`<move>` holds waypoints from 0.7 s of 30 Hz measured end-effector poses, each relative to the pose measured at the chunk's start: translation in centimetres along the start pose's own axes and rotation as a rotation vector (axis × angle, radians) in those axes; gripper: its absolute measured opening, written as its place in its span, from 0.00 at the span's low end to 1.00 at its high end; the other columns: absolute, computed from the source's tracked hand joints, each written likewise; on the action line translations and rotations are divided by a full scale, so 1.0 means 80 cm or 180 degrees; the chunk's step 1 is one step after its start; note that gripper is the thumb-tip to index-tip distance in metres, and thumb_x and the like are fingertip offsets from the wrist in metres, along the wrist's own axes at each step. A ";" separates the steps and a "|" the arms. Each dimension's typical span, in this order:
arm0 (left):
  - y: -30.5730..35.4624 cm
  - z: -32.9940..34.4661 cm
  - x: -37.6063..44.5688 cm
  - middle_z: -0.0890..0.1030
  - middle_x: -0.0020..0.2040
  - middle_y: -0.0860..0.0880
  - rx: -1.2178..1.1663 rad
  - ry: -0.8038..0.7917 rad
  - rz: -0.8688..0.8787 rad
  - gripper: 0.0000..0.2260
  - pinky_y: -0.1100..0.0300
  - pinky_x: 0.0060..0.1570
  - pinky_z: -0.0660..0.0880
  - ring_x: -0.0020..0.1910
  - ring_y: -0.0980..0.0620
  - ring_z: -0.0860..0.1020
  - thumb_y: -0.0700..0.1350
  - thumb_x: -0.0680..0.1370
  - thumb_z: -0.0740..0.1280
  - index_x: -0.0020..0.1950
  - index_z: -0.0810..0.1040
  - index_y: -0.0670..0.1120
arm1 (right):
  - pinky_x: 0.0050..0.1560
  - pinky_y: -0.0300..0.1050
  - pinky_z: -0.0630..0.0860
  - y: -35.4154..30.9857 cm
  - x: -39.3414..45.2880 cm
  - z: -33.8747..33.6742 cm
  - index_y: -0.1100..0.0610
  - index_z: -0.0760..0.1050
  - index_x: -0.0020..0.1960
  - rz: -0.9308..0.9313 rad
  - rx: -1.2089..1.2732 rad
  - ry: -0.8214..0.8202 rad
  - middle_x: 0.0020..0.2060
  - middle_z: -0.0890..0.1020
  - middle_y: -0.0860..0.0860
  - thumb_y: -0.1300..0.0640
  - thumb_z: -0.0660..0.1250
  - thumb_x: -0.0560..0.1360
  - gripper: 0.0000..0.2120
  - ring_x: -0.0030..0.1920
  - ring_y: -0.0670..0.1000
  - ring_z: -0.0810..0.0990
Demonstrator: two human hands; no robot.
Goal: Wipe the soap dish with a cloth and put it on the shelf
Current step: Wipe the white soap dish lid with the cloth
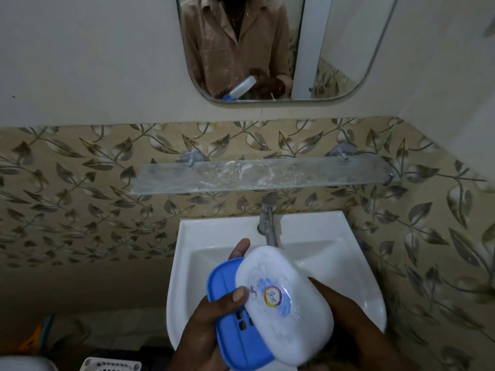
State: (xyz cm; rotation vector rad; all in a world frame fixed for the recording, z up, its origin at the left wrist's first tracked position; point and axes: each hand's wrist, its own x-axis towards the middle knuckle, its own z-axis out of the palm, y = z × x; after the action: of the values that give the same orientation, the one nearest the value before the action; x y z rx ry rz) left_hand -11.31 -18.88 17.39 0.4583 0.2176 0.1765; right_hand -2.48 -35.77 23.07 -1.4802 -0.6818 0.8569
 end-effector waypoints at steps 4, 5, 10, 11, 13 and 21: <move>-0.002 0.011 0.003 0.77 0.67 0.31 -0.0094 0.0266 -0.0547 0.40 0.38 0.61 0.77 0.62 0.30 0.79 0.35 0.57 0.85 0.68 0.78 0.38 | 0.51 0.46 0.84 -0.012 0.025 -0.013 0.38 0.82 0.55 0.0153 0.0104 -0.0207 0.50 0.88 0.46 0.42 0.80 0.56 0.27 0.51 0.55 0.86; -0.001 0.015 0.003 0.76 0.68 0.30 -0.0091 0.0284 -0.0693 0.39 0.38 0.64 0.75 0.63 0.30 0.78 0.36 0.58 0.85 0.68 0.77 0.35 | 0.49 0.45 0.84 -0.013 0.032 -0.013 0.45 0.84 0.55 0.0203 0.0168 -0.0133 0.49 0.88 0.50 0.44 0.80 0.57 0.26 0.50 0.59 0.85; 0.008 0.016 0.012 0.80 0.65 0.32 -0.0120 0.0691 -0.0762 0.31 0.37 0.59 0.78 0.60 0.34 0.82 0.58 0.69 0.75 0.63 0.82 0.35 | 0.46 0.41 0.83 0.001 0.047 -0.005 0.54 0.85 0.53 0.0328 0.0576 0.0124 0.50 0.88 0.53 0.49 0.77 0.59 0.23 0.51 0.52 0.87; 0.008 0.013 0.015 0.81 0.64 0.33 0.0025 0.0836 -0.0677 0.34 0.38 0.58 0.79 0.59 0.35 0.83 0.62 0.69 0.73 0.64 0.82 0.37 | 0.46 0.40 0.83 0.001 0.048 -0.002 0.54 0.84 0.54 0.0324 0.0576 0.0140 0.50 0.88 0.53 0.50 0.77 0.59 0.23 0.51 0.52 0.87; 0.005 0.006 0.020 0.84 0.62 0.40 0.0570 0.1162 -0.0217 0.33 0.45 0.53 0.84 0.55 0.43 0.86 0.59 0.69 0.76 0.70 0.78 0.45 | 0.44 0.39 0.82 0.007 0.050 -0.001 0.54 0.85 0.52 0.0274 0.0641 0.0236 0.49 0.88 0.53 0.50 0.77 0.59 0.22 0.50 0.52 0.87; 0.010 0.002 0.018 0.89 0.47 0.48 0.2194 0.1576 0.0148 0.18 0.63 0.41 0.82 0.45 0.52 0.87 0.59 0.75 0.62 0.51 0.86 0.51 | 0.48 0.42 0.83 0.017 0.060 0.006 0.52 0.85 0.54 0.0143 0.0741 0.0613 0.51 0.88 0.53 0.48 0.76 0.61 0.22 0.53 0.54 0.86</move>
State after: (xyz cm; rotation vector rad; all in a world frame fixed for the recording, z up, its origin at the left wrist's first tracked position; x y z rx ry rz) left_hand -10.01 -17.95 17.65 1.1044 0.7654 0.2589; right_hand -0.27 -31.66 21.19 -1.3503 -0.3933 0.7876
